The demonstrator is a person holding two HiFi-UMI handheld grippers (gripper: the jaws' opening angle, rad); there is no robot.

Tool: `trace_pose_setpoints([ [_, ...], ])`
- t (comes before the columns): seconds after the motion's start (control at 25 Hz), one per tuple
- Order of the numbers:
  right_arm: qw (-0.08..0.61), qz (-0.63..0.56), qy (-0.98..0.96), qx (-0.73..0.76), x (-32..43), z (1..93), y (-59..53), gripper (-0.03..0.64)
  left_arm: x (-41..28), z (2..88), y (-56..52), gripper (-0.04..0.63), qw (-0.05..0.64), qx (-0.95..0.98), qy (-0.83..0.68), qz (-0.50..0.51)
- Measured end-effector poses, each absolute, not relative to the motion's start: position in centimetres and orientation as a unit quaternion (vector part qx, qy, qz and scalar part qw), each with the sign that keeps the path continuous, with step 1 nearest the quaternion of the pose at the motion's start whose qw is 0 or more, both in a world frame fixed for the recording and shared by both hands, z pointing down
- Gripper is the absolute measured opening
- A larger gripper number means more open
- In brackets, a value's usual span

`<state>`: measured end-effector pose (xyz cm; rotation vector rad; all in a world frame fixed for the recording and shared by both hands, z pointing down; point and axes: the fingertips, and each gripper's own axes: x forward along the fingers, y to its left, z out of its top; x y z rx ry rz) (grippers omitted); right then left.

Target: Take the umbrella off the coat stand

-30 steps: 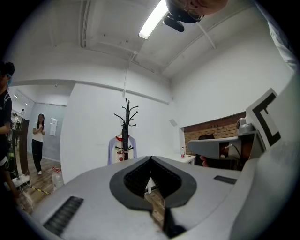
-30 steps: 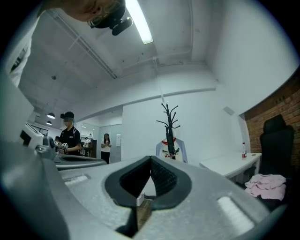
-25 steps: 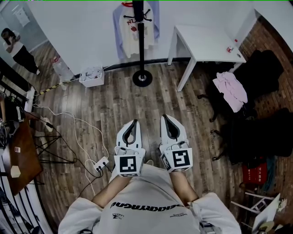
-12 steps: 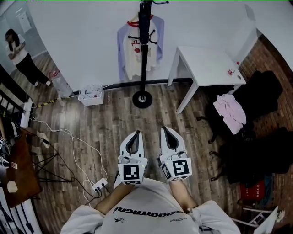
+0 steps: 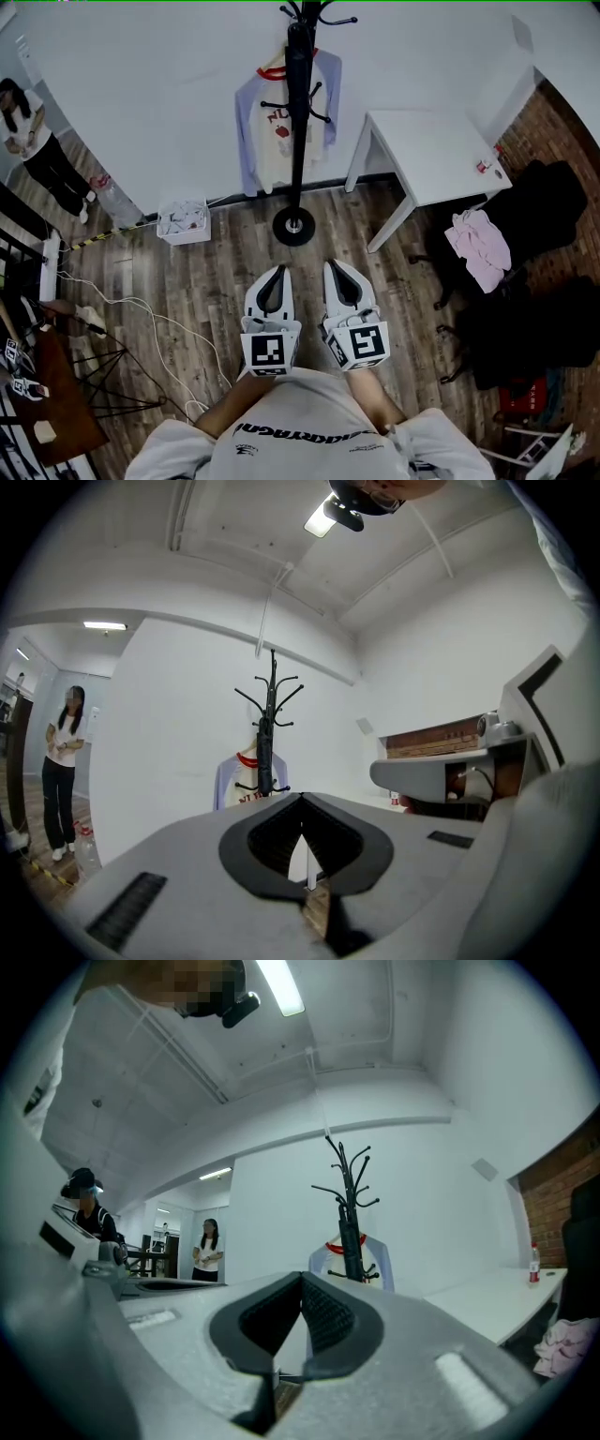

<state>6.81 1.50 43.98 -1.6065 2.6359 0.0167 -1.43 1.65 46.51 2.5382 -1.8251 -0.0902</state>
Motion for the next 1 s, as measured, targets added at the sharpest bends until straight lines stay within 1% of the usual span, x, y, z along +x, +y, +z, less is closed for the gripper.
trace_pose_setpoints([
  [0.24,0.027,0.011,0.843,-0.537,3.5,41.4,-7.5,-0.009,-4.7,44.2,-7.8,-0.003,0.005,0.823,-0.568,-0.032],
  [0.48,0.024,0.022,0.834,-0.551,0.9,39.8,-13.9,-0.003,-7.0,42.6,-14.4,-0.002,-0.006,0.834,-0.550,-0.037],
  [0.68,0.023,0.007,0.828,-0.560,-0.1,39.8,-18.6,-0.003,-8.1,42.1,-18.4,-0.002,-0.010,0.839,-0.542,-0.040],
  [0.84,0.007,-0.002,0.822,-0.570,-0.3,40.5,-21.4,-0.003,-8.9,43.0,-20.6,-0.003,0.006,0.838,-0.545,-0.043],
  [1.0,0.002,-0.001,0.818,-0.575,0.5,40.3,-23.1,-0.003,-8.2,43.6,-21.8,-0.002,0.010,0.837,-0.545,-0.038],
])
